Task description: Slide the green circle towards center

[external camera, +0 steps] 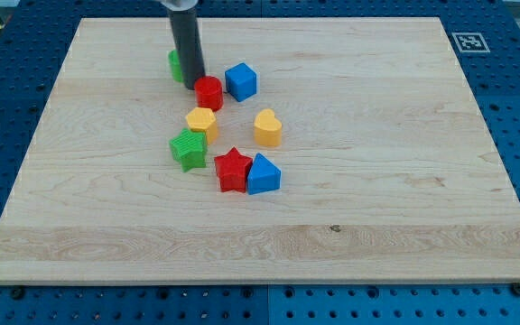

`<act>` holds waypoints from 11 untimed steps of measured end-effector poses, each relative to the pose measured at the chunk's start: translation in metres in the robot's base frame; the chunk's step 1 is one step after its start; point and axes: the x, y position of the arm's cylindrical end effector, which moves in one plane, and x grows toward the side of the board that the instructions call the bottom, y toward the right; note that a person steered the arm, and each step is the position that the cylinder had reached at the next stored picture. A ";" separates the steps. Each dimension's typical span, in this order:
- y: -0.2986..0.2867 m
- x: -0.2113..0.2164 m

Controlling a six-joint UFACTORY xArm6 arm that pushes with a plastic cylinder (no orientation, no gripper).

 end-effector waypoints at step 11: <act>-0.046 -0.062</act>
